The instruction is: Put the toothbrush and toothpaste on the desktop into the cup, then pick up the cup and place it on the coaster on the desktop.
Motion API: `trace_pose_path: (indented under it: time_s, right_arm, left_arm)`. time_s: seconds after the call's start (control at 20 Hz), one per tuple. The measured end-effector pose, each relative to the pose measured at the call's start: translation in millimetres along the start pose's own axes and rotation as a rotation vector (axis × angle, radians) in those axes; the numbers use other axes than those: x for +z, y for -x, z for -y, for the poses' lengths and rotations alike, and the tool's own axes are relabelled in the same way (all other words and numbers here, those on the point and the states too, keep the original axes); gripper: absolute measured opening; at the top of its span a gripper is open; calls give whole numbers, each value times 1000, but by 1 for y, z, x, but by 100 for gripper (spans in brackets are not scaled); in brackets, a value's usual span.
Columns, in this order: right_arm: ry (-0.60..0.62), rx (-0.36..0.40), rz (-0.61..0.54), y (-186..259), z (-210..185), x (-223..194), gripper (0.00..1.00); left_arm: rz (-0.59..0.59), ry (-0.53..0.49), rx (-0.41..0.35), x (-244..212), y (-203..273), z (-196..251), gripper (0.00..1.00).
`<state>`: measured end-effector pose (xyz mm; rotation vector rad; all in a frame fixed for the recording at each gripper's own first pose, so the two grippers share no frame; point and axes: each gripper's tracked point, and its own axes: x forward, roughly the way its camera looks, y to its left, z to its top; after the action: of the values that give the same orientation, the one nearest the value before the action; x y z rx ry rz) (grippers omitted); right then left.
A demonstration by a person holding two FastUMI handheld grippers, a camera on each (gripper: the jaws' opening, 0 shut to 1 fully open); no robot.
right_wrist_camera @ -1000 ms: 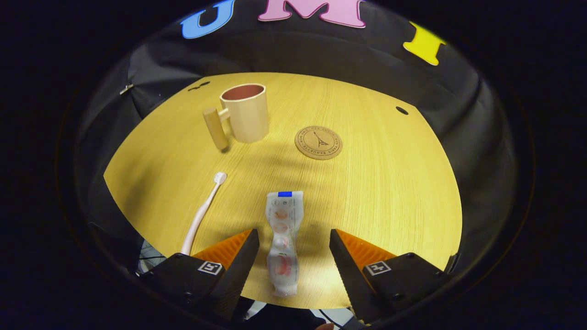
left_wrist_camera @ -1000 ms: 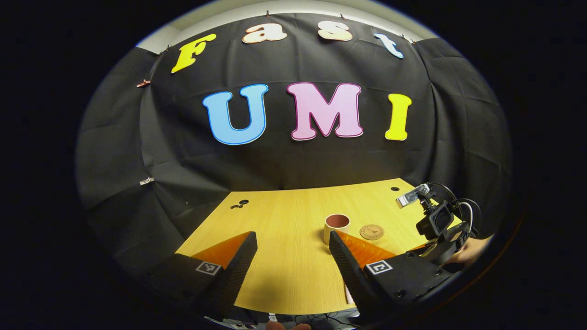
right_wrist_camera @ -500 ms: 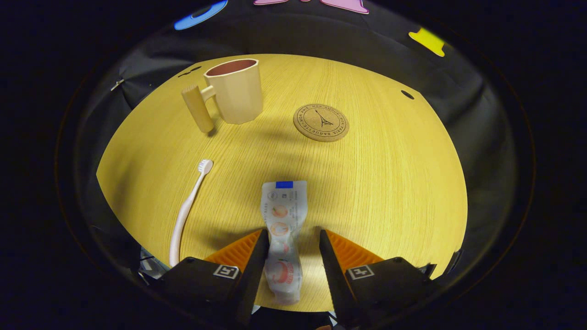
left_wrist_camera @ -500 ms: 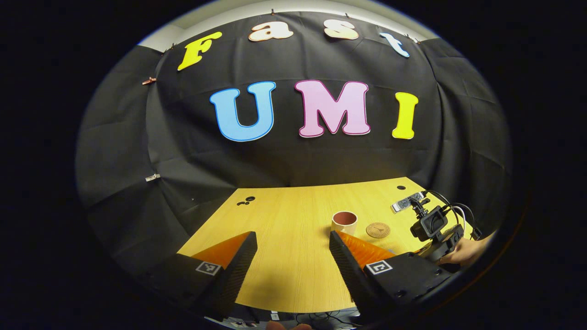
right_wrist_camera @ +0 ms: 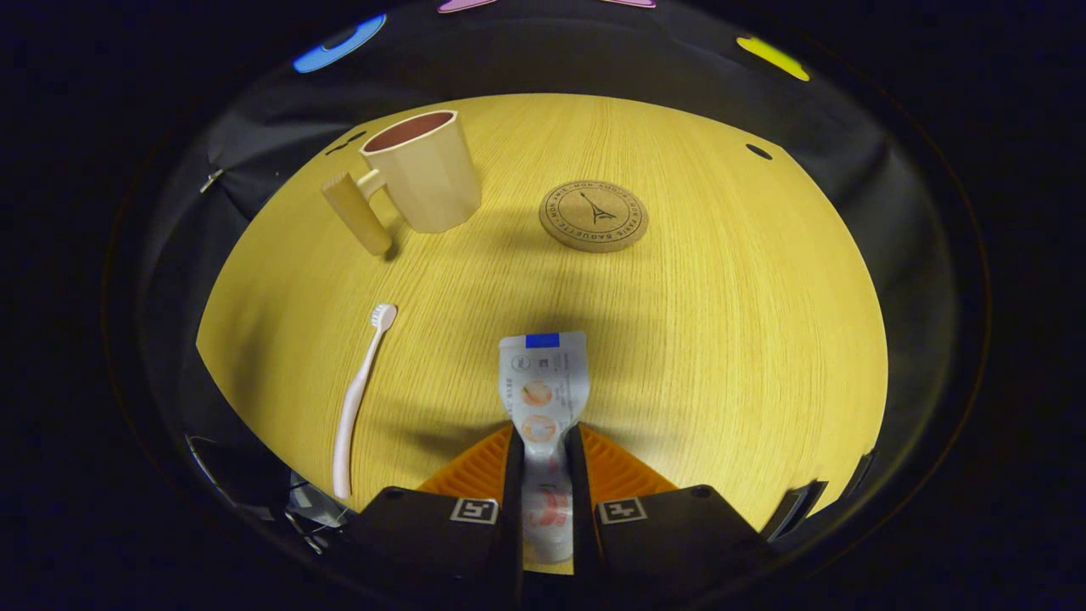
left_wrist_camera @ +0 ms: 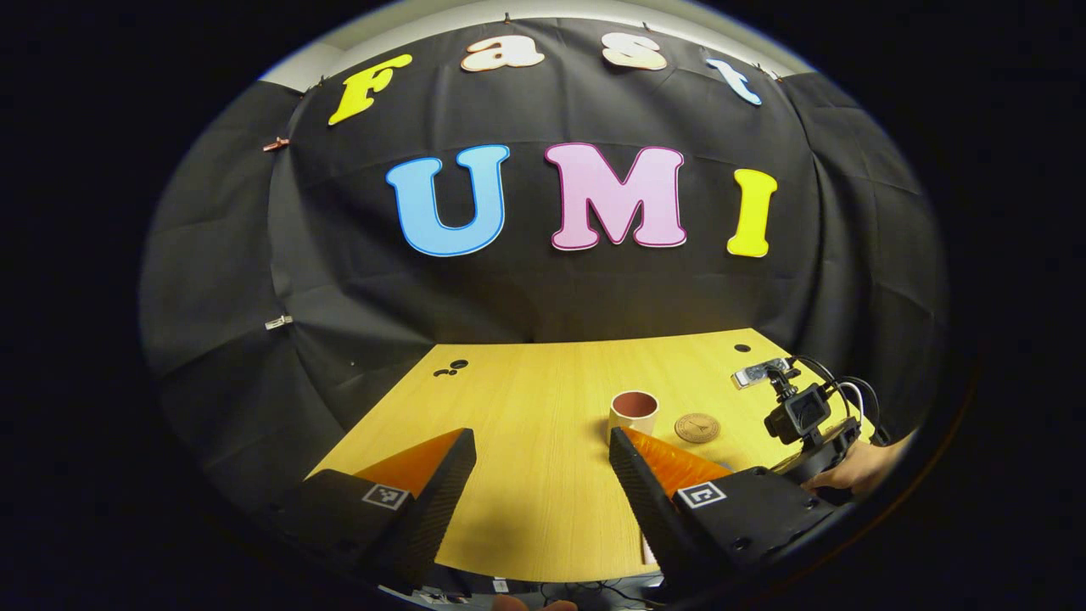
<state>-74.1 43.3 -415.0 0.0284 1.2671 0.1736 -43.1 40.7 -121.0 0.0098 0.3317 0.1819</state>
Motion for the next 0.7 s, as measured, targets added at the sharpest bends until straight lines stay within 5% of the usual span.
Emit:
trace_pose_path:
  time_s: [0.7]
  right_arm:
    - [-131,151,272,129,34,39,28]
  left_arm:
    - [-188,-40,-135,-82,-54,81,97]
